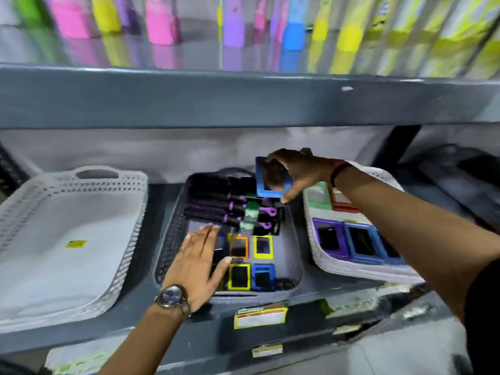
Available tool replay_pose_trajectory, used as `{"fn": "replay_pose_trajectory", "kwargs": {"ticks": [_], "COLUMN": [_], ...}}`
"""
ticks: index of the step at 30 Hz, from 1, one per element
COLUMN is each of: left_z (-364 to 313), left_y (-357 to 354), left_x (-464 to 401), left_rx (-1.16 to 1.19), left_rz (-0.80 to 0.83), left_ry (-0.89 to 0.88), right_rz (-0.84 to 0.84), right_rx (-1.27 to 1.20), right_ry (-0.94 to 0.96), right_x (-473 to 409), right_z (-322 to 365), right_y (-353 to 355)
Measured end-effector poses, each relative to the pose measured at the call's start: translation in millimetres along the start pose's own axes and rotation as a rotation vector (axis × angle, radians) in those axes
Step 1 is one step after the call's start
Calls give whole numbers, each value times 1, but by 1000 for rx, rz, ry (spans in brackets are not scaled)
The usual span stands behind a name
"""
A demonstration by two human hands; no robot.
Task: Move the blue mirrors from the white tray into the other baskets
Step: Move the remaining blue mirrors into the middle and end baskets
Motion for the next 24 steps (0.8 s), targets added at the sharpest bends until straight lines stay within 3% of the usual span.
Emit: {"fn": "replay_pose_trajectory", "kwargs": {"ticks": [10, 15, 18, 24], "left_z": [-77, -71, -69, -68], "left_y": [-27, -26, -29, -30], "left_x": [-23, -22, -23, -23], "left_rx": [66, 91, 73, 89], "left_rz": [66, 87, 108, 129], "left_ry": [-179, -123, -95, -70], "right_rz": [187, 416, 558, 599], "right_rx": [-87, -127, 47, 45], "right_ry": [-328, -394, -466, -488], "right_x": [135, 181, 204, 216], "right_z": [-129, -168, -179, -185], "right_y": [-41, -90, -112, -134]}}
Point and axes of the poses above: each hand's wrist, its own x-axis away from the middle knuckle, its own y-axis out of the back of the hand, z = x × y, the point moved 8 cm from there along -x, towards the middle knuckle, and after that the axes turned 8 degrees about x, right-handed, at the moved point
